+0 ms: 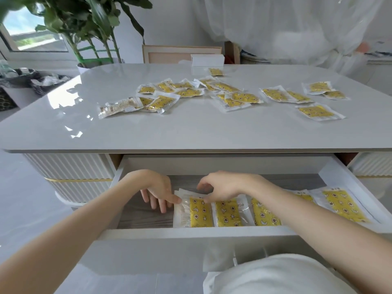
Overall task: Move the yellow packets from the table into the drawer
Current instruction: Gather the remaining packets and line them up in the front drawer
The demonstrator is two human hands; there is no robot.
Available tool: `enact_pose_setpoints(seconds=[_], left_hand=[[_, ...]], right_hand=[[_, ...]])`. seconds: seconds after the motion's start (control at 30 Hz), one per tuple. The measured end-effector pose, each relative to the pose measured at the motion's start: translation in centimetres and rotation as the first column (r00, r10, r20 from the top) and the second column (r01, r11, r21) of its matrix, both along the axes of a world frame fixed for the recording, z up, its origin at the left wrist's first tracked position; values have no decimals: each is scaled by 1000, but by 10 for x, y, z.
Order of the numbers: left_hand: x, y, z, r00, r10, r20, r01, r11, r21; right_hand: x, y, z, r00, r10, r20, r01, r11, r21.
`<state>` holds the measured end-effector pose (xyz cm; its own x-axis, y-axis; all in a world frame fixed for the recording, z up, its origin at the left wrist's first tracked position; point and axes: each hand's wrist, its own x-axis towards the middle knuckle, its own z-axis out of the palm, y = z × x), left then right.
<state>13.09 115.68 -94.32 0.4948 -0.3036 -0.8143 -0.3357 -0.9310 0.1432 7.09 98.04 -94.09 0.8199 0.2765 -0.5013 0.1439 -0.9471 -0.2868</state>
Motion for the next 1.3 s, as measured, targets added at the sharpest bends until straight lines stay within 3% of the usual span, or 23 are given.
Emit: enact_pose_setpoints(seconds=[0.1, 0.23, 0.33, 0.57, 0.77, 0.93, 1.13, 1.3], left_hand=[[-6, 10, 19, 992, -49, 113, 54, 998, -35], [-21, 21, 57, 966, 10, 260, 62, 962, -267], [-30, 25, 88, 937, 124, 325, 33, 898, -439], [-3, 22, 111, 789, 368, 493, 55, 756, -652], [49, -4, 75, 575, 436, 692, 94, 805, -585], [72, -37, 52, 385, 476, 790, 10, 854, -520], [111, -57, 36, 370, 563, 739, -97, 814, -572], [131, -72, 35, 354, 526, 773, -162, 849, -503]], right_hand=[[-9, 7, 24, 998, 55, -2, -55, 998, 20], [-17, 10, 66, 992, 47, 119, -60, 992, 113], [-14, 5, 87, 974, -51, 223, 1, 976, 218], [4, -24, 98, 854, -316, 414, 163, 917, 364], [41, -52, 80, 733, -509, 451, 333, 847, 413], [68, -81, 62, 665, -580, 471, 426, 812, 399], [98, -106, 46, 624, -542, 563, 442, 839, 318], [125, -115, 44, 689, -434, 580, 403, 895, 191]])
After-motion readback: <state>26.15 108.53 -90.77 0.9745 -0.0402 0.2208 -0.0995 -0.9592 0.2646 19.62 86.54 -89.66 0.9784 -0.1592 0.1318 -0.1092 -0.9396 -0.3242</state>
